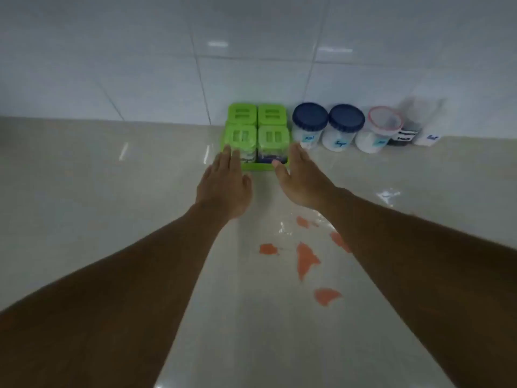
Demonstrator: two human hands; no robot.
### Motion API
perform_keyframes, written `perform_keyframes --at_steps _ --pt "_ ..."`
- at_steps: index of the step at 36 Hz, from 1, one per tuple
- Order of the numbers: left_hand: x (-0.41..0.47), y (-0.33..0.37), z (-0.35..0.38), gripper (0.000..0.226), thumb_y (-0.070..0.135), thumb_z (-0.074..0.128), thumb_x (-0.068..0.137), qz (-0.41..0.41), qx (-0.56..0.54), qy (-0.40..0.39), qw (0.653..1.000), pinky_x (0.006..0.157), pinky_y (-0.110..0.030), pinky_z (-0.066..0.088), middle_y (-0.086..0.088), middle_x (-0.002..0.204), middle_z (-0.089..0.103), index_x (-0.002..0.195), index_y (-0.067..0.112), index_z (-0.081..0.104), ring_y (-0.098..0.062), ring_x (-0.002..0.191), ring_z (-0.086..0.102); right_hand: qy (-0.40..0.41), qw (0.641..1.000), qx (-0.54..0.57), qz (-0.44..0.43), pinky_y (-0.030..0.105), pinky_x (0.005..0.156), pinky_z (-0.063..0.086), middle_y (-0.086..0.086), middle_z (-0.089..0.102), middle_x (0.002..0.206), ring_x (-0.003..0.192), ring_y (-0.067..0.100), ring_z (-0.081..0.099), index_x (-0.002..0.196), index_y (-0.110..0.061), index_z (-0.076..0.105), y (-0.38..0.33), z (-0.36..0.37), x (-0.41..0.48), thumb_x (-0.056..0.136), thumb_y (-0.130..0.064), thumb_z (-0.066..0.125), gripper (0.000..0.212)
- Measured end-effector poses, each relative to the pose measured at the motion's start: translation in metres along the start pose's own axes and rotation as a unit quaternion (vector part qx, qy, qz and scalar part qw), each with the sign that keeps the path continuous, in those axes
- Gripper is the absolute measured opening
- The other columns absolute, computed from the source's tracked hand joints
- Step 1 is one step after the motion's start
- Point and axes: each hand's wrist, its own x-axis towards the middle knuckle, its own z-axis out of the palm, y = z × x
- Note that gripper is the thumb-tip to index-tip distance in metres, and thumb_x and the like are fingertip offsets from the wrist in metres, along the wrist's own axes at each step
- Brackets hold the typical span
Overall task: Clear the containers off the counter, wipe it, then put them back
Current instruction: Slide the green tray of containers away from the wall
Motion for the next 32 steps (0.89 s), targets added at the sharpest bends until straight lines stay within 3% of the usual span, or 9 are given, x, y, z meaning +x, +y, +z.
perform_keyframes --at_steps 3,5,9,14,17,21,24,27,32 --pt "0.017 -0.013 0.005 0.068 0.038 0.039 0.103 -0.015 -0.086 0.041 0.995 0.125 -0.043 0.017 -0.014 0.168 0.009 0.159 0.008 0.013 -0.029 0.155 0.010 0.054 0.993 0.092 0.045 0.033 0.108 0.035 0.016 0.041 0.152 0.140 0.034 0.043 0.149 -0.008 0.030 -0.005 0.008 0.017 0.108 -0.038 0.042 0.053" --pt "0.032 -0.019 0.011 0.070 0.045 0.038 0.099 -0.033 -0.144 0.048 0.988 0.124 -0.049 0.022 -0.018 0.165 0.018 0.156 0.008 0.021 -0.033 0.153 0.016 0.056 0.984 0.134 0.105 0.028 0.105 0.030 0.015 0.033 0.161 0.147 0.031 0.036 0.159 -0.006 0.018 -0.012 0.011 0.024 0.110 -0.037 0.039 0.062" --pt "0.062 -0.015 0.016 0.074 0.049 0.041 0.099 -0.113 -0.260 0.064 0.957 0.122 -0.045 0.024 -0.020 0.161 0.028 0.156 0.006 0.022 -0.036 0.149 0.026 0.108 0.956 0.211 0.171 0.034 0.115 0.029 0.012 0.030 0.167 0.151 0.031 0.031 0.163 -0.009 0.016 -0.020 0.022 0.045 0.111 -0.040 0.035 0.063" --pt "0.098 -0.003 0.020 0.072 0.046 0.046 0.101 -0.230 -0.394 0.076 0.887 0.117 -0.038 0.034 -0.013 0.158 0.038 0.158 0.012 0.020 -0.031 0.144 0.039 0.169 0.917 0.276 0.232 0.038 0.118 0.029 0.015 0.027 0.167 0.151 0.033 0.032 0.163 -0.007 0.018 -0.023 0.033 0.072 0.111 -0.038 0.035 0.062" --pt "0.115 -0.003 0.025 0.064 0.044 0.052 0.098 -0.243 -0.405 0.105 0.875 0.112 -0.036 0.041 -0.011 0.148 0.051 0.152 0.014 0.034 -0.030 0.136 0.049 0.167 0.898 0.305 0.269 0.040 0.117 0.032 0.016 0.030 0.165 0.148 0.034 0.036 0.161 -0.006 0.022 -0.020 0.035 0.088 0.111 -0.041 0.034 0.063" --pt "0.132 -0.009 0.030 0.066 0.043 0.056 0.095 -0.251 -0.409 0.132 0.867 0.112 -0.033 0.041 -0.010 0.150 0.049 0.151 0.014 0.037 -0.027 0.137 0.049 0.155 0.882 0.332 0.296 0.040 0.114 0.040 0.014 0.045 0.155 0.138 0.032 0.046 0.155 -0.006 0.036 -0.015 0.033 0.101 0.107 -0.053 0.036 0.068" --pt "0.141 -0.010 0.031 0.060 0.046 0.055 0.095 -0.271 -0.437 0.119 0.850 0.107 -0.031 0.043 -0.008 0.144 0.054 0.145 0.015 0.045 -0.027 0.131 0.052 0.152 0.867 0.362 0.306 0.037 0.099 0.048 0.007 0.058 0.132 0.117 0.026 0.057 0.142 -0.011 0.050 -0.011 0.029 0.105 0.099 -0.058 0.049 0.064" --pt "0.146 -0.012 0.031 0.056 0.053 0.056 0.090 -0.271 -0.446 0.122 0.844 0.107 -0.039 0.046 -0.005 0.131 0.062 0.134 0.019 0.056 -0.029 0.123 0.057 0.176 0.845 0.402 0.306 0.031 0.085 0.049 -0.003 0.062 0.106 0.094 0.017 0.059 0.112 -0.020 0.050 -0.008 0.027 0.106 0.090 -0.056 0.062 0.044" --pt "0.136 -0.013 0.036 0.053 0.057 0.056 0.088 -0.279 -0.461 0.143 0.830 0.107 -0.044 0.045 0.000 0.125 0.065 0.132 0.028 0.056 -0.029 0.124 0.053 0.228 0.836 0.411 0.283 0.034 0.085 0.060 -0.006 0.071 0.091 0.089 0.015 0.068 0.081 -0.024 0.063 -0.007 0.035 0.098 0.083 -0.048 0.073 0.026"
